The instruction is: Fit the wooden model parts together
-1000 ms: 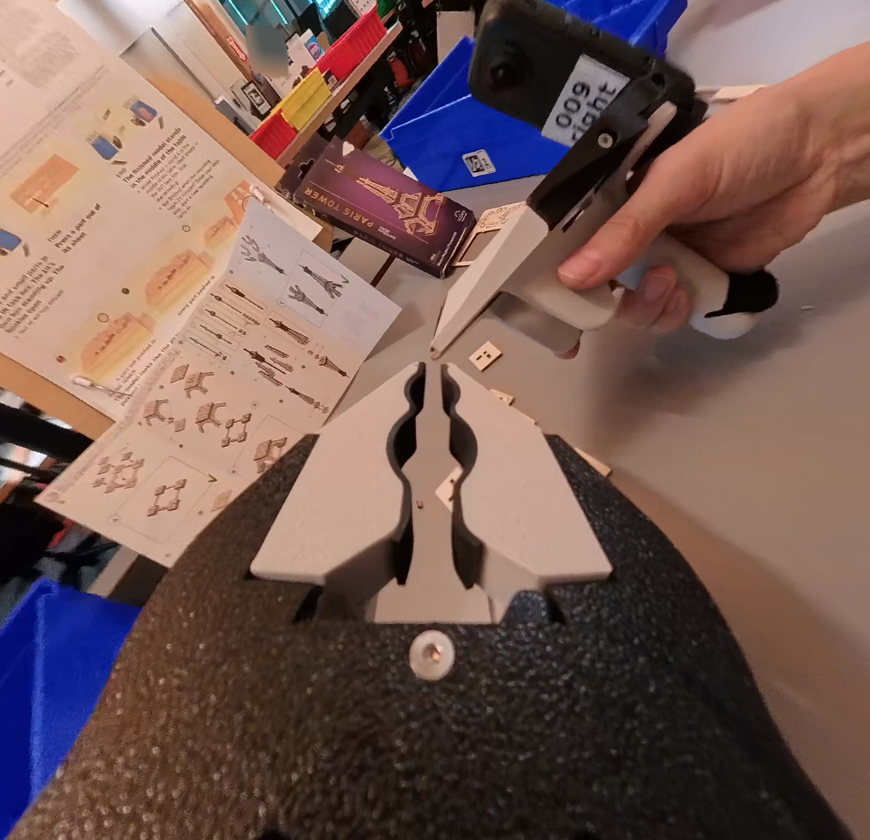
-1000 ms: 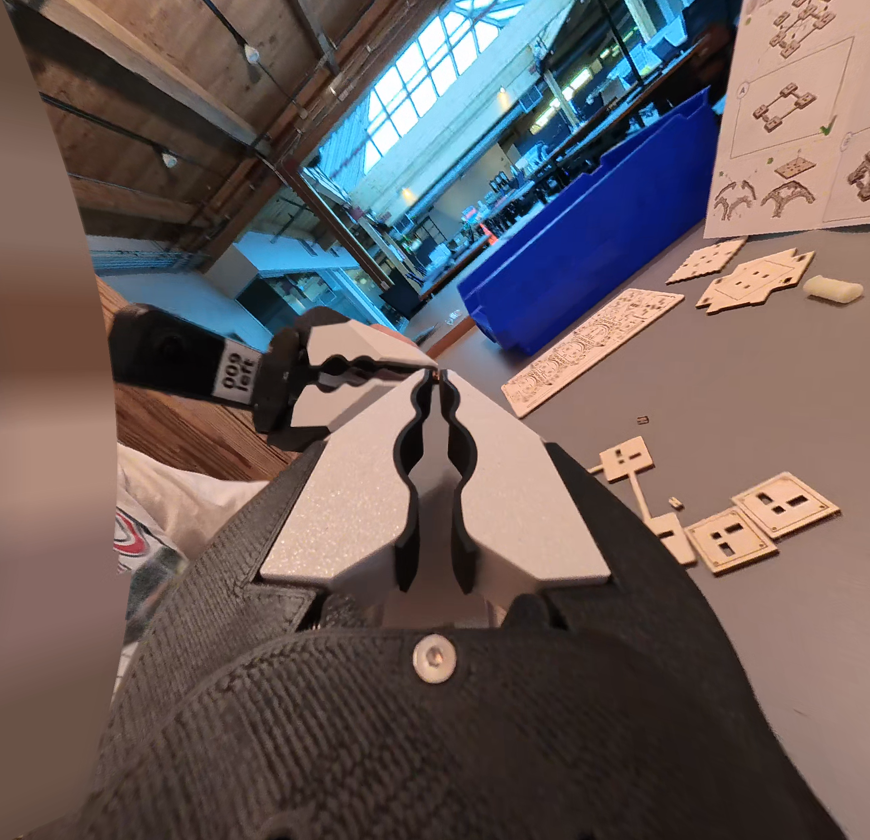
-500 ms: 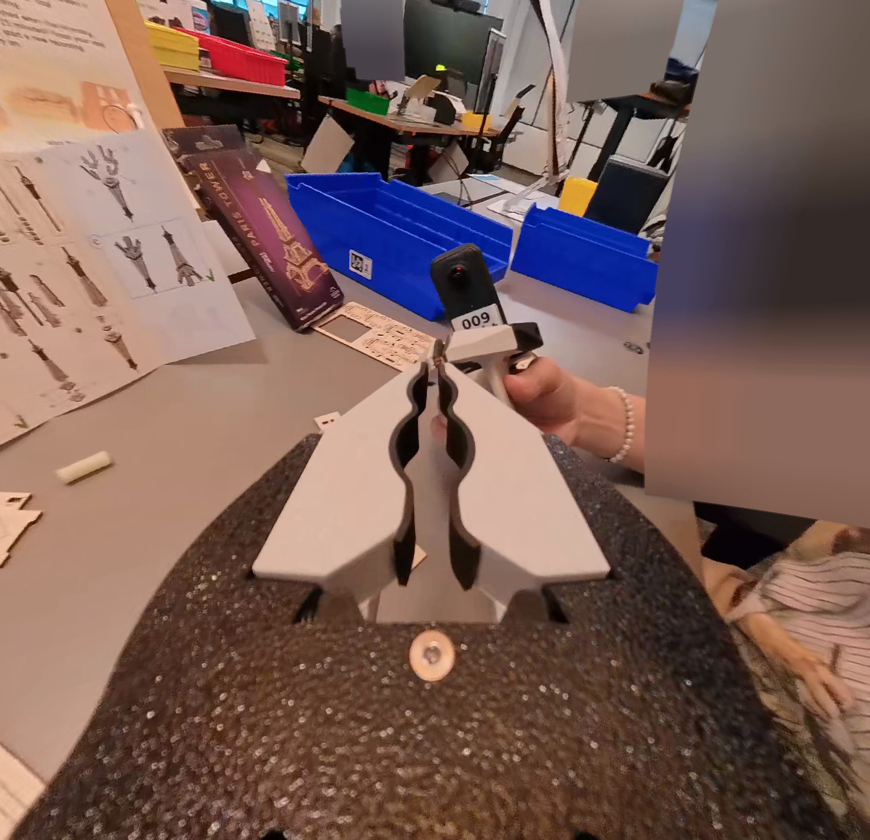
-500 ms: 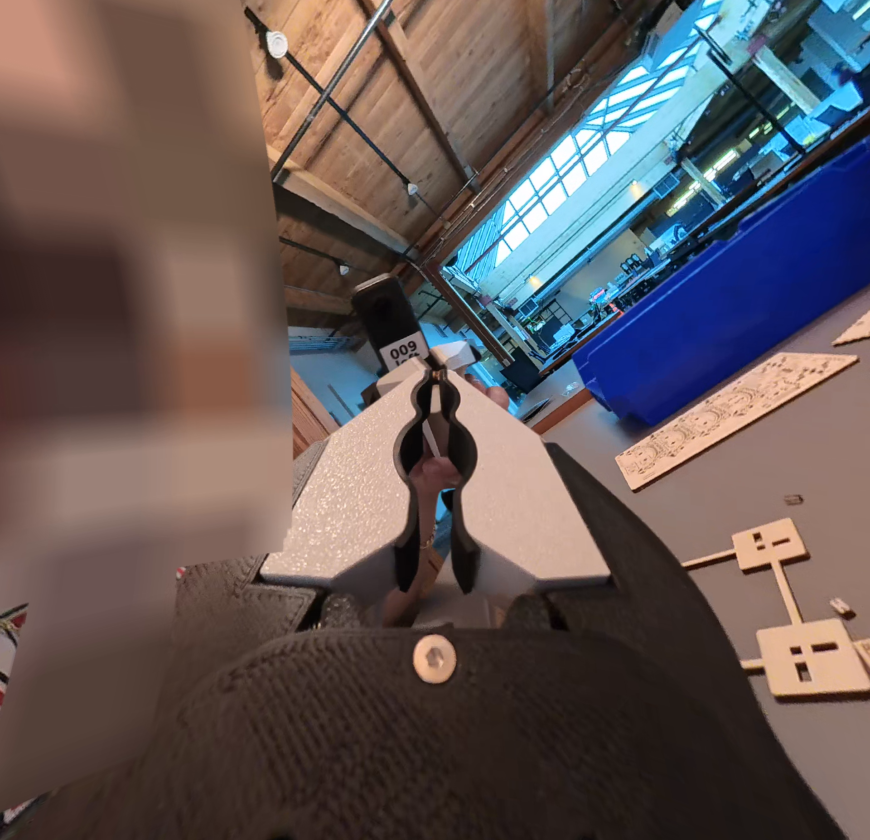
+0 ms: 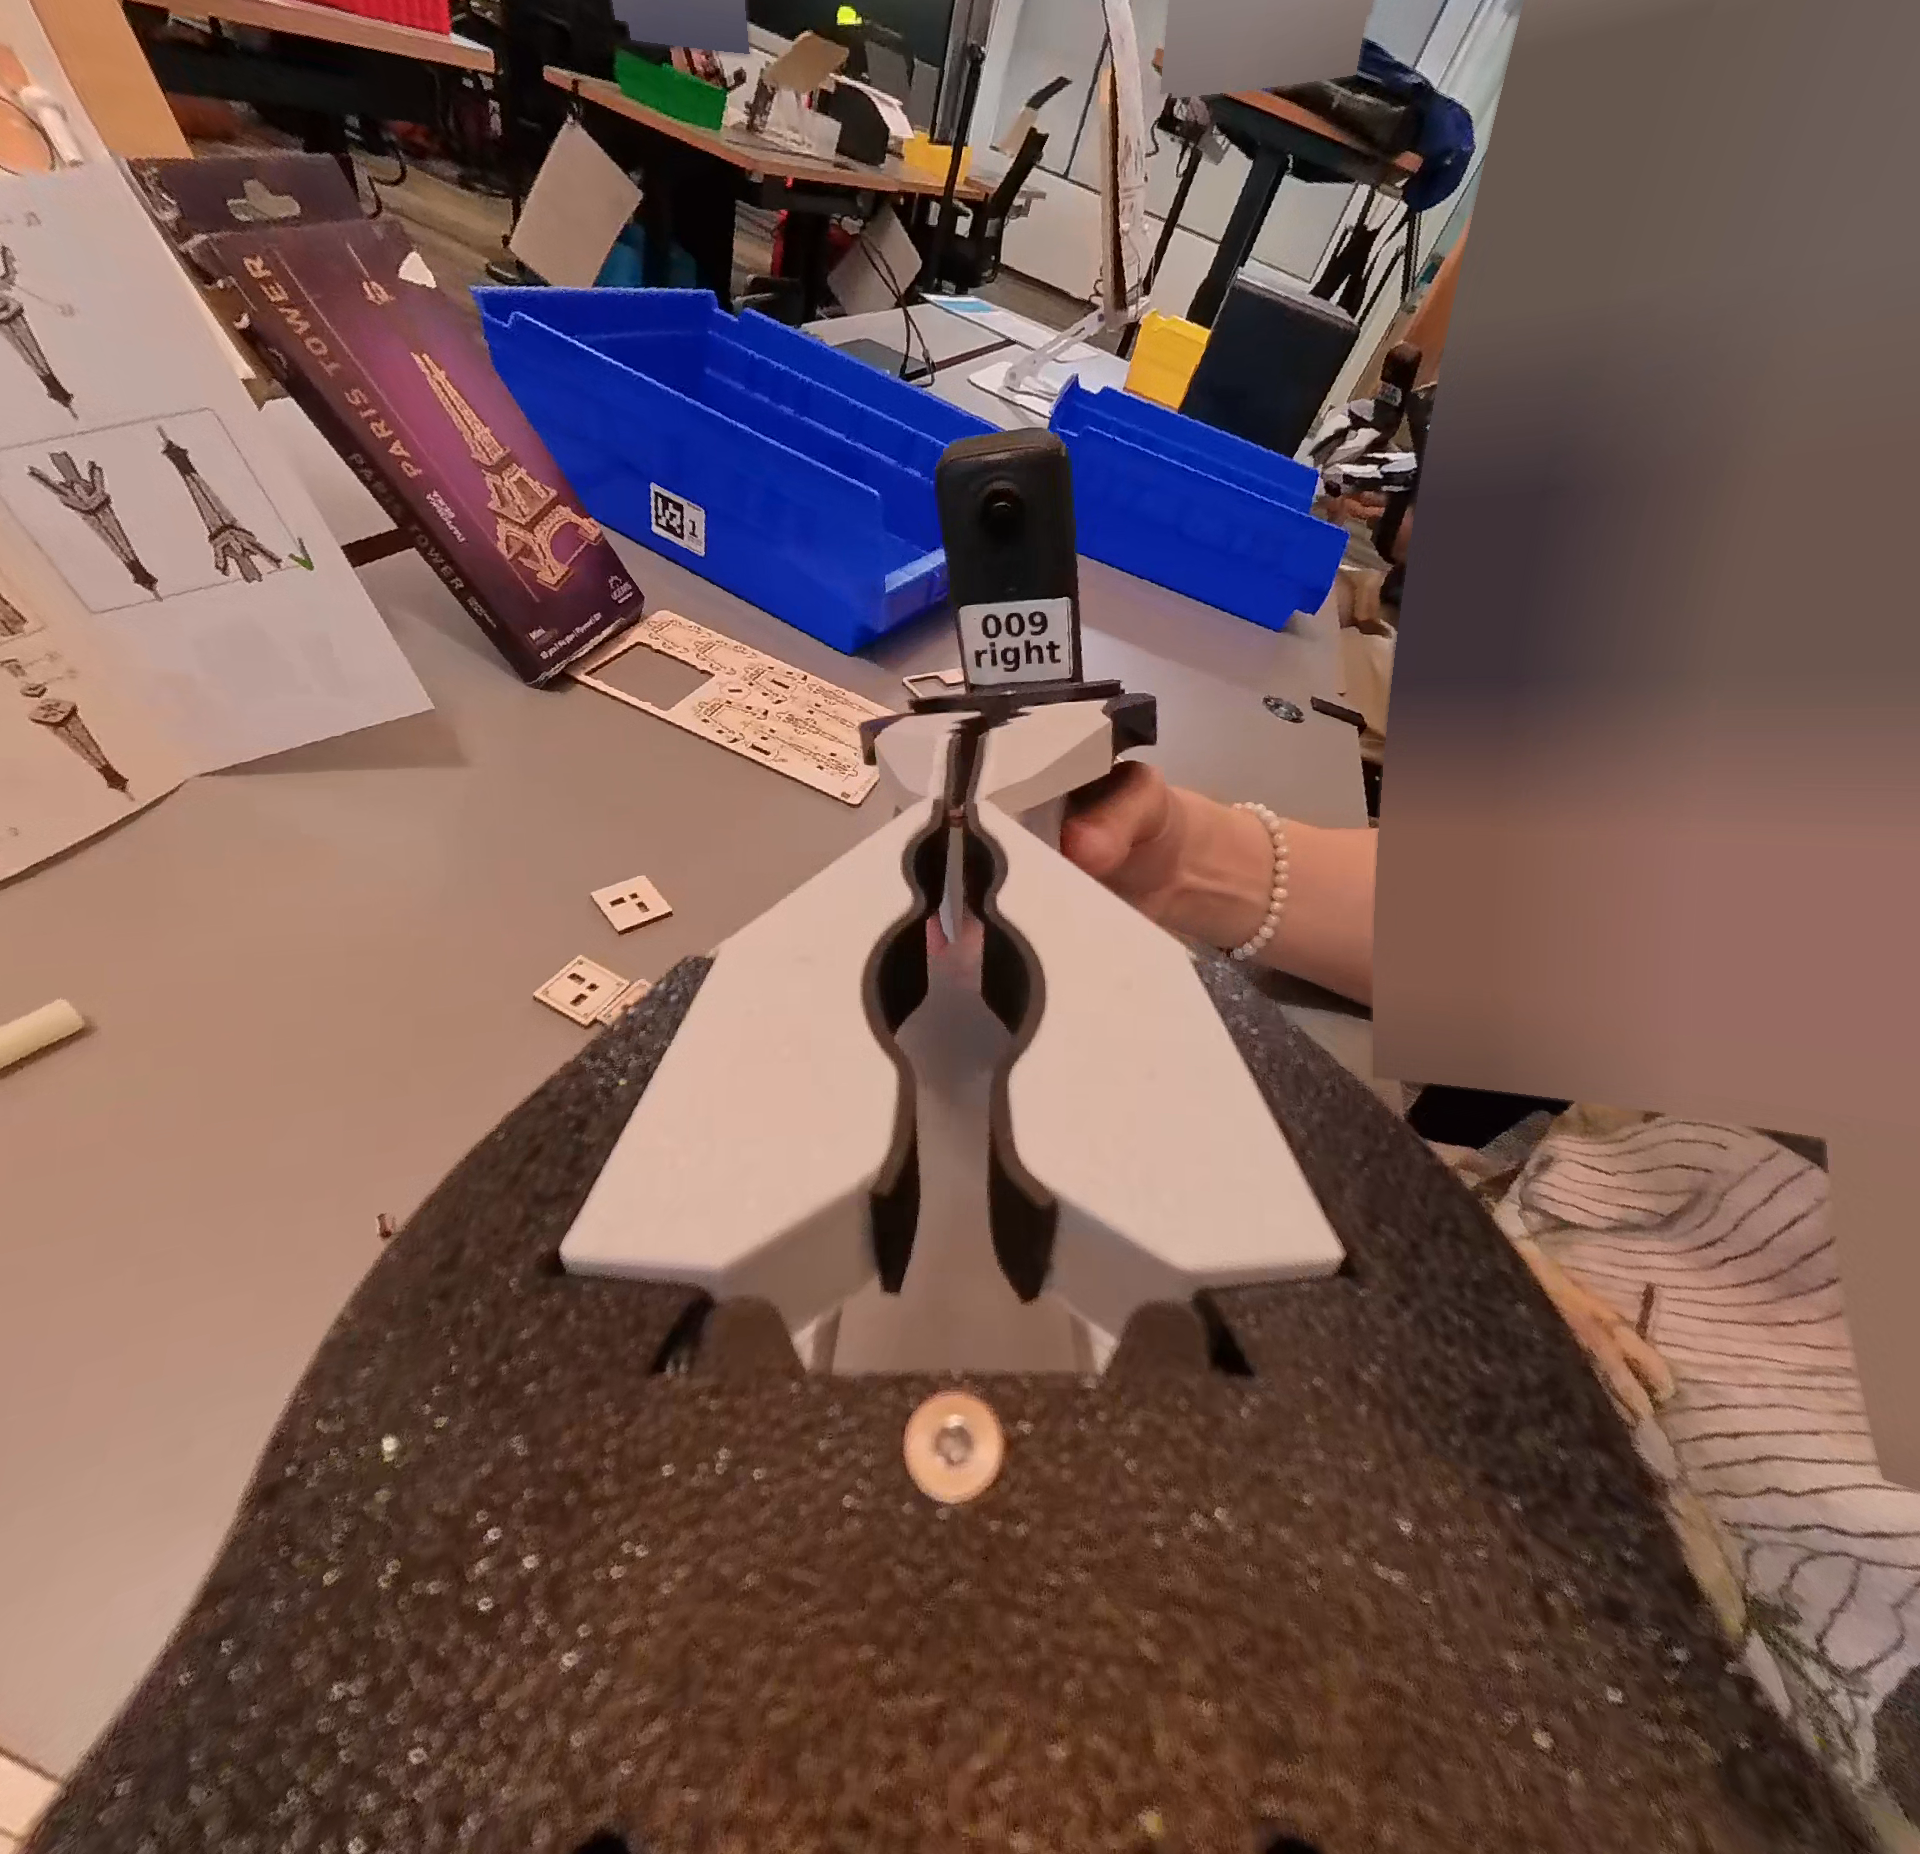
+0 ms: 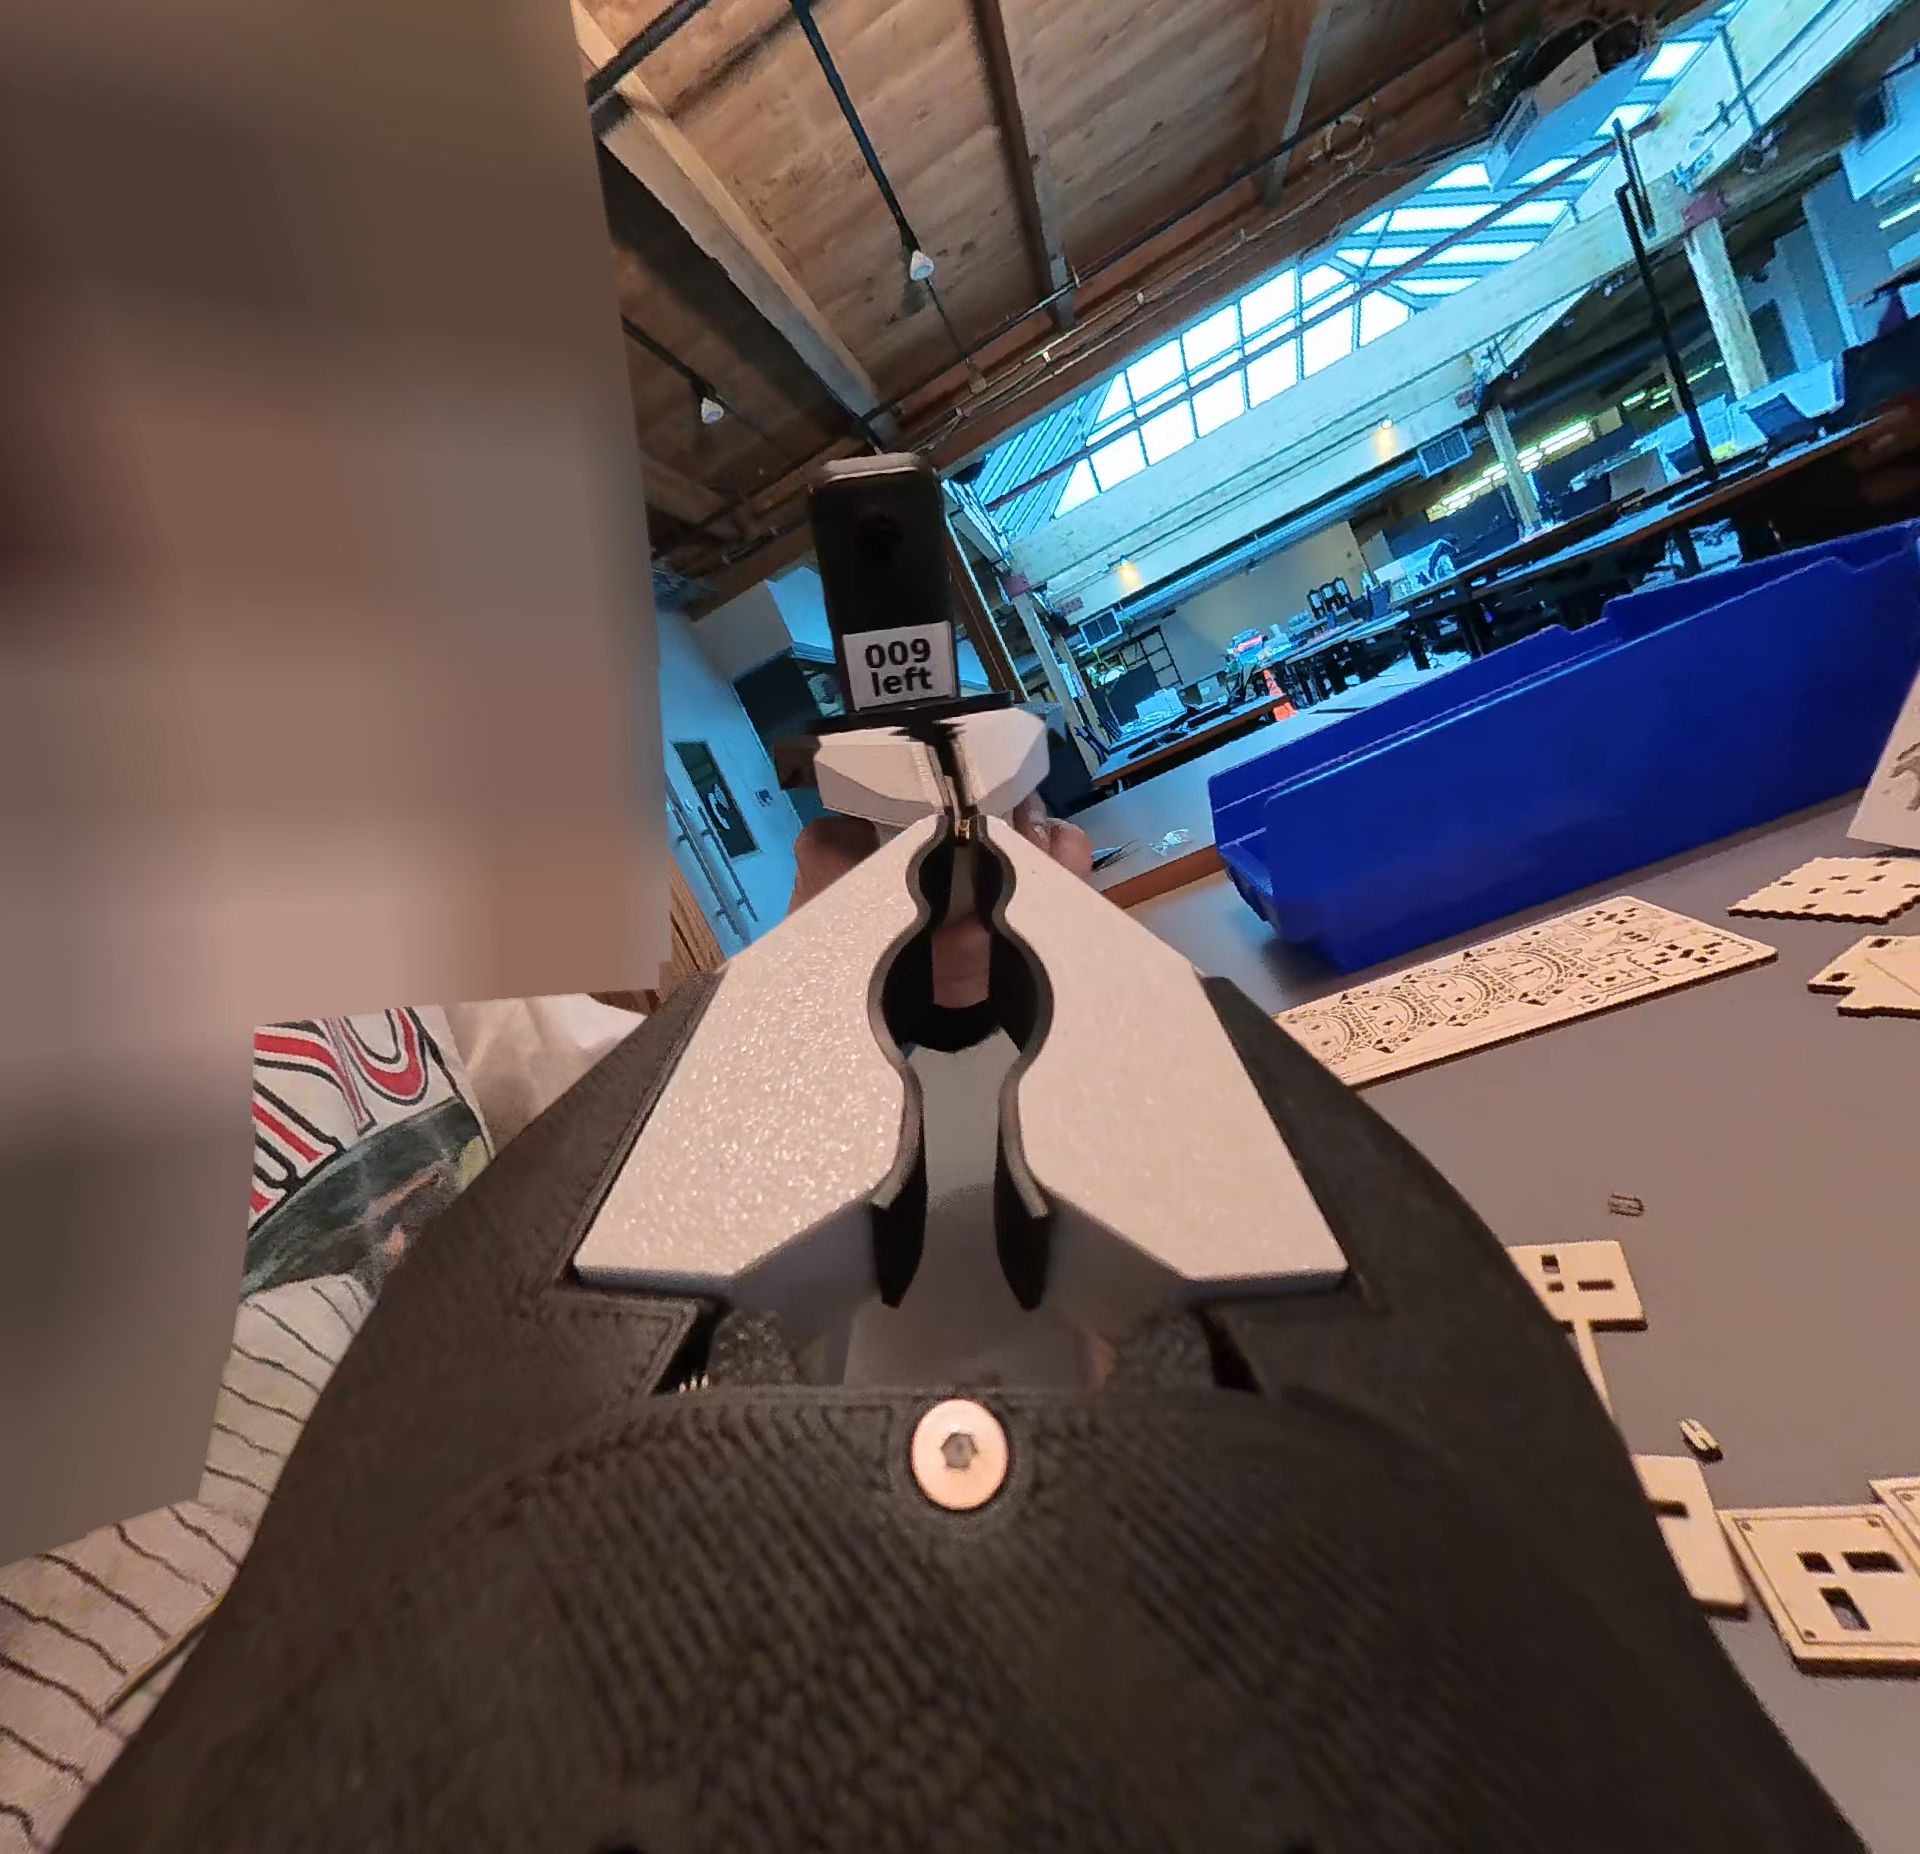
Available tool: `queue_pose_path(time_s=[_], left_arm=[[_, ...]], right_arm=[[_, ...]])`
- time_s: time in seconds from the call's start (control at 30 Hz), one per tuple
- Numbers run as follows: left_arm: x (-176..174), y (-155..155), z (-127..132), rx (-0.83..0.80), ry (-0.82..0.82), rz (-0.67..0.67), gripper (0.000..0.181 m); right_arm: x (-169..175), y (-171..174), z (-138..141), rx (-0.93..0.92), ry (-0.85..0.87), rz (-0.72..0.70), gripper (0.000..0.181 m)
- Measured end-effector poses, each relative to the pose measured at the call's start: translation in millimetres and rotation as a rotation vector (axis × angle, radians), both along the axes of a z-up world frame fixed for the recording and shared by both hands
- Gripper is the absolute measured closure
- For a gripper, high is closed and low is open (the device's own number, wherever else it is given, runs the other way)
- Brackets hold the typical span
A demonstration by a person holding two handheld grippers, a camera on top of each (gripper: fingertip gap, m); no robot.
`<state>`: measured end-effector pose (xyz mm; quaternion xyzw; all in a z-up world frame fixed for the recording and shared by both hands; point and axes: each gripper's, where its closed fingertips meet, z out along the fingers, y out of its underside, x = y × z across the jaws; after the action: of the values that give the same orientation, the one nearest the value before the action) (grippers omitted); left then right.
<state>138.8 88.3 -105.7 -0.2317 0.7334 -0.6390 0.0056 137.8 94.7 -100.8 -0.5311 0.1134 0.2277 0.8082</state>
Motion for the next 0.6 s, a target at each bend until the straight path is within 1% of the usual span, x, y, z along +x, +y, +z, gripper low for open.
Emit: queue_pose_path(time_s=[0.13,0.37,0.5,0.6], left_arm=[[-2,0,-1,0.018,0.000,-0.011,0.181],[0,0,-5,0.019,0.022,-0.010,0.181],[0,1,-10,-0.020,0.059,-0.026,0.181],[-1,1,-13,-0.096,0.118,-0.055,0.181]], right_arm=[[-2,1,0,-0.012,-0.031,-0.011,0.180],[0,2,-2,-0.029,-0.034,-0.027,0.180],[0,2,-7,-0.040,-0.032,-0.019,0.180],[0,2,-10,-0.050,-0.034,-0.007,0.180]])
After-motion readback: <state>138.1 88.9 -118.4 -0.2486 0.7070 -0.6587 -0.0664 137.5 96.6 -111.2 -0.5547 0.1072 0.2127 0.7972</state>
